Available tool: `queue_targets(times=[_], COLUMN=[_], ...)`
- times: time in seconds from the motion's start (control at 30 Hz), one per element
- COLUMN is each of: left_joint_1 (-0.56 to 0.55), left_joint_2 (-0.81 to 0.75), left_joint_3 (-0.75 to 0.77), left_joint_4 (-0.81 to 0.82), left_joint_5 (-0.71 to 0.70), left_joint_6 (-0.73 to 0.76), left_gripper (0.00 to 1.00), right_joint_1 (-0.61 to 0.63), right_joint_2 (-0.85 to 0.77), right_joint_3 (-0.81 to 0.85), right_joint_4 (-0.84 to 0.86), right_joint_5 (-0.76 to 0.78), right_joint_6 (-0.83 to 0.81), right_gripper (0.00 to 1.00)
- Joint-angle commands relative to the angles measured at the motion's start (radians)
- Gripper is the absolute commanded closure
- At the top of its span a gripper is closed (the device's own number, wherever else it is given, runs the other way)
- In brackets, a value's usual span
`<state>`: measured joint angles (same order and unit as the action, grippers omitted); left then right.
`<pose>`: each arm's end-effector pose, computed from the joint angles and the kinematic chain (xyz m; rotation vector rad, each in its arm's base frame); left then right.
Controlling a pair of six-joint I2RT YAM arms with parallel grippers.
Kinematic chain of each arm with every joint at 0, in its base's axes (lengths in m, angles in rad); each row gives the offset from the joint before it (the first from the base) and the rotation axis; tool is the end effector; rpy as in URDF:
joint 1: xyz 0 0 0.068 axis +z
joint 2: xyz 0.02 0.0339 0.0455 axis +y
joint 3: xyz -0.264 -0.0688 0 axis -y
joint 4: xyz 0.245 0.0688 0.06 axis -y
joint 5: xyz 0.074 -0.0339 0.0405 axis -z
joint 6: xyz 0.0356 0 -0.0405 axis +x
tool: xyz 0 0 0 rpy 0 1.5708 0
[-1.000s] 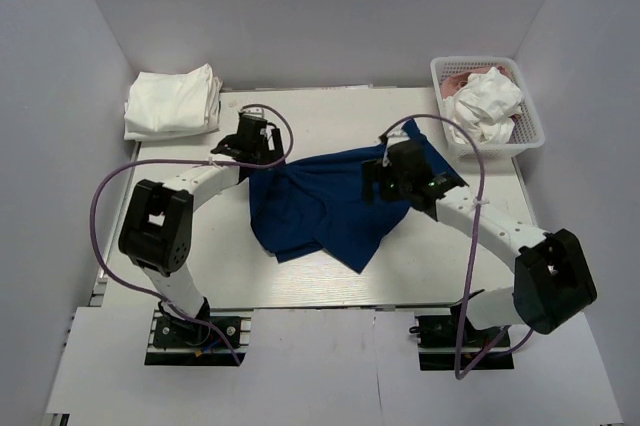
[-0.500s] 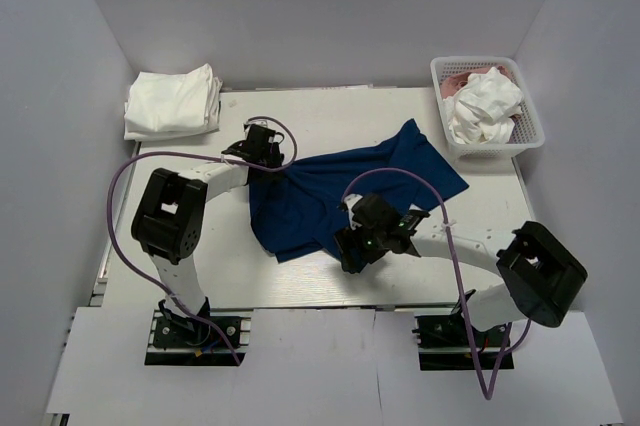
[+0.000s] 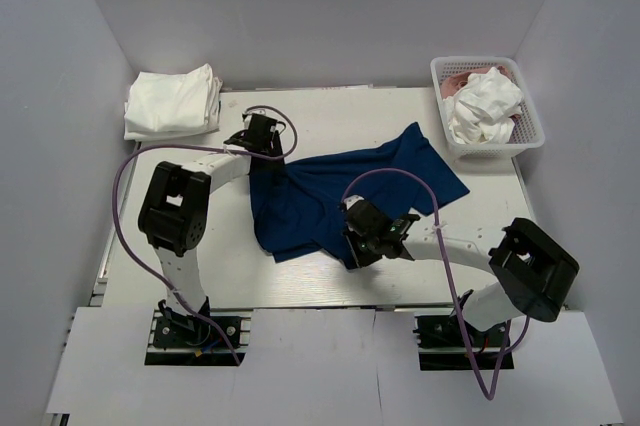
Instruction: Fold and stack the t-shirts
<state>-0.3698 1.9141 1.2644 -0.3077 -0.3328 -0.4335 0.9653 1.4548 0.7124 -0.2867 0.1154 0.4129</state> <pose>0.3792 -0.1345 0.1736 -0.2084 2.4467 0.0755 0.1553 0.2171 0.1606 -0.6768 2.5425 0.3472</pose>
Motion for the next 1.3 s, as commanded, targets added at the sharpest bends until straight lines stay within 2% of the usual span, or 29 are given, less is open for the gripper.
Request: queue_targets(times=[0.0,0.07,0.17,0.37,0.43,0.67,0.8,0.93,0.97,1.03,1.07,1.13,1.17,1.27], left_joint_1=[-0.015,-0.006,-0.006,-0.015,-0.015,-0.015,-0.015,-0.015,-0.015,-0.015,-0.015,-0.015,-0.015,-0.004], left_joint_2=[-0.088,-0.107,-0.083,0.115,0.179,0.212,0.191,0.216,0.239,0.263,0.273,0.284,0.284,0.247], left_joint_3=[0.021,0.009,0.045,0.288,0.347,0.369,0.319,0.319,0.319,0.352,0.362,0.385,0.385,0.385], left_joint_4=[0.014,0.056,0.074,-0.086,-0.119,-0.162,-0.153,-0.153,-0.153,-0.172,-0.172,-0.186,-0.186,-0.186], left_joint_5=[0.11,0.159,0.137,0.08,0.055,0.037,0.005,0.015,0.015,0.015,0.006,-0.034,-0.046,-0.069], left_joint_6=[0.032,0.041,0.05,0.078,0.078,0.078,0.078,0.078,0.09,0.09,0.09,0.081,0.081,0.081], left_gripper=[0.16,0.14,0.13,0.14,0.2,0.27,0.31,0.54,0.65,0.74,0.85,0.96,0.99,1.0], right_joint_1=[0.004,0.001,0.004,0.0,-0.008,-0.042,-0.062,-0.08,-0.083,-0.092,-0.096,-0.1,-0.105,-0.112], right_joint_2=[-0.008,-0.023,-0.04,-0.076,-0.085,-0.083,-0.082,-0.082,-0.085,-0.086,-0.091,-0.096,-0.094,-0.096], right_joint_3=[-0.008,-0.004,0.002,0.013,0.012,0.018,0.01,0.002,0.002,0.002,0.004,0.004,0.005,0.009], right_joint_4=[-0.063,-0.052,-0.046,-0.022,-0.017,-0.026,-0.011,-0.005,-0.002,-0.002,-0.003,0.0,-0.002,-0.002], right_joint_5=[0.063,0.07,0.089,0.104,0.119,0.15,0.138,0.138,0.142,0.141,0.138,0.129,0.129,0.141], right_joint_6=[0.046,0.043,0.035,0.03,0.027,0.03,0.03,0.041,0.043,0.043,0.043,0.037,0.037,0.043], right_gripper=[1.0,1.0,1.0,1.0,1.0,1.0,1.0,1.0,1.0,1.0,1.0,1.0,1.0,1.0])
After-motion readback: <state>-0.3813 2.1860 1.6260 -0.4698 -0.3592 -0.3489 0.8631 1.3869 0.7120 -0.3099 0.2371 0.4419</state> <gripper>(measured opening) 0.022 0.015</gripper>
